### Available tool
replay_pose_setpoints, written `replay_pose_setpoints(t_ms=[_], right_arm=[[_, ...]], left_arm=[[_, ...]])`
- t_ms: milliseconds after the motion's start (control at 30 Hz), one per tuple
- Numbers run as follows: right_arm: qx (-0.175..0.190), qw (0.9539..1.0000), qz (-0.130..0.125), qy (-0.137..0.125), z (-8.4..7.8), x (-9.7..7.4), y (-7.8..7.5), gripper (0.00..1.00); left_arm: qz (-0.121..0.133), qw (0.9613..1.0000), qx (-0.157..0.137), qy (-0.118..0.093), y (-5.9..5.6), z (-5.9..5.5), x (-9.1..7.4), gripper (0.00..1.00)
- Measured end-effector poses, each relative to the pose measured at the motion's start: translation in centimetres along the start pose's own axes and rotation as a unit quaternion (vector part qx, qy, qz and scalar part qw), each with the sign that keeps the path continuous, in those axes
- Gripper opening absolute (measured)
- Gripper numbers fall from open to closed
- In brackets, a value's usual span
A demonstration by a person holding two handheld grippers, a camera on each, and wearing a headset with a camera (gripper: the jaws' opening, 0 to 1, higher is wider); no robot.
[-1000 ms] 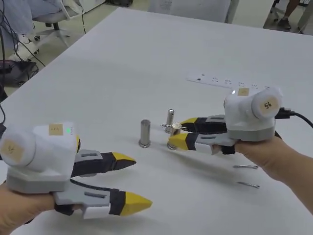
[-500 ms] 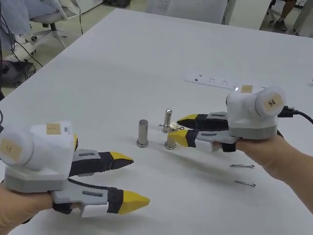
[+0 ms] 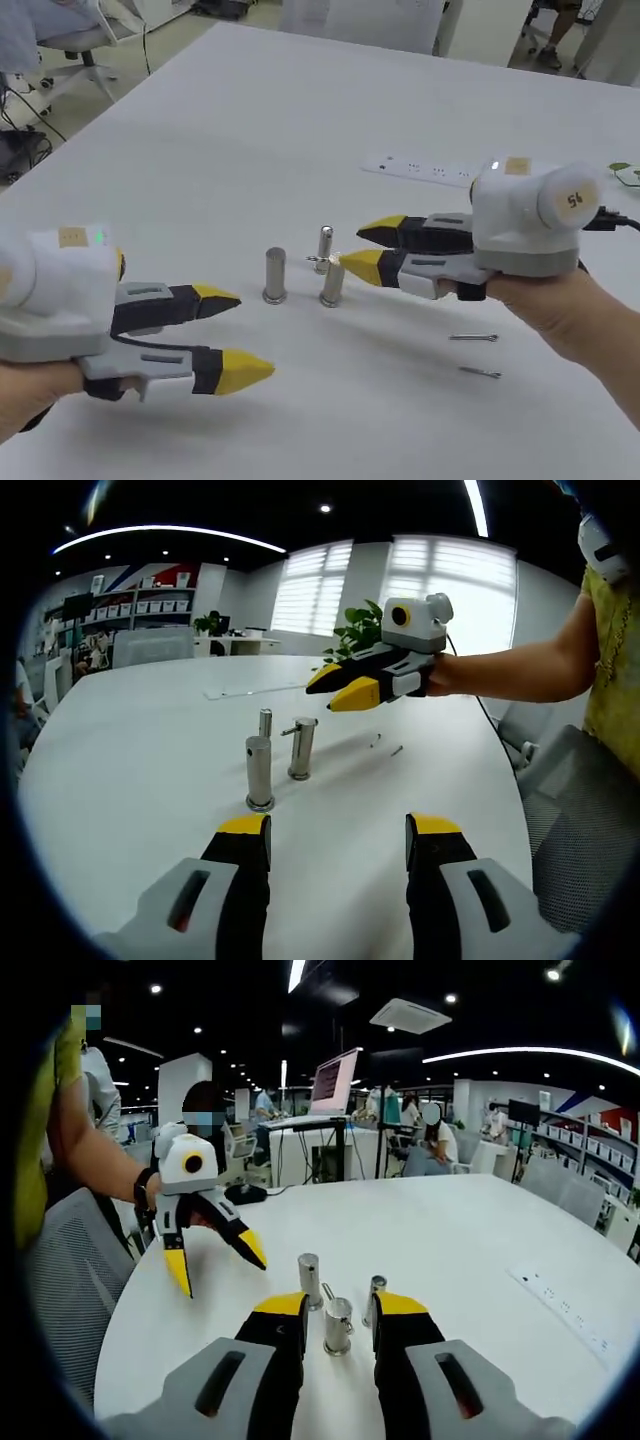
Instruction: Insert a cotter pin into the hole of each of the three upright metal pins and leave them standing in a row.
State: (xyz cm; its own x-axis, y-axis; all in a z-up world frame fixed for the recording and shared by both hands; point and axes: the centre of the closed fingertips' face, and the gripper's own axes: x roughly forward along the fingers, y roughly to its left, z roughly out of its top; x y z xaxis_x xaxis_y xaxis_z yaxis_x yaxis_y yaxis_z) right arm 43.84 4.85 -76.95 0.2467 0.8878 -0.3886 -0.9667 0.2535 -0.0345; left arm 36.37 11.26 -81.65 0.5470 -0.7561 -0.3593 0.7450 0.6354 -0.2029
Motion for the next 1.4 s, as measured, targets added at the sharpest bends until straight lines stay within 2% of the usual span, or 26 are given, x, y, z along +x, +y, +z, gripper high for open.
replay_pose_setpoints(t_ms=[167,400,600,867,1033,1200,1400], right_arm=[[-0.008,0.9998,-0.009,-0.015,1.3,-1.5,0.8,0.26],[-0.008,0.9993,-0.02,-0.029,2.3,-3.9,2.1,0.27],[0.002,0.9995,-0.031,-0.012,0.5,-6.0,3.2,0.29],[0.045,0.9976,-0.053,0.009,-2.8,-7.7,4.1,0.36],[0.058,0.9962,-0.065,0.008,-3.4,-8.4,4.3,0.43],[0.073,0.994,-0.082,0.001,-3.7,-9.2,3.9,0.55],[0.075,0.9928,-0.093,-0.003,-3.6,-9.7,3.5,0.62]], left_arm=[[0.009,0.9998,-0.007,-0.014,1.8,0.9,0.1,0.52],[0.009,0.9998,0.001,-0.019,3.4,1.6,1.5,0.51],[0.002,0.9999,0.007,-0.014,4.4,1.7,2.9,0.49],[-0.003,0.9997,0.019,-0.015,4.6,1.8,4.0,0.43],[-0.003,0.9996,0.021,-0.018,4.8,1.8,4.5,0.39],[-0.004,0.9994,0.027,-0.021,5.1,1.9,5.0,0.35],[-0.003,0.9991,0.035,-0.022,5.4,2.0,5.6,0.27]])
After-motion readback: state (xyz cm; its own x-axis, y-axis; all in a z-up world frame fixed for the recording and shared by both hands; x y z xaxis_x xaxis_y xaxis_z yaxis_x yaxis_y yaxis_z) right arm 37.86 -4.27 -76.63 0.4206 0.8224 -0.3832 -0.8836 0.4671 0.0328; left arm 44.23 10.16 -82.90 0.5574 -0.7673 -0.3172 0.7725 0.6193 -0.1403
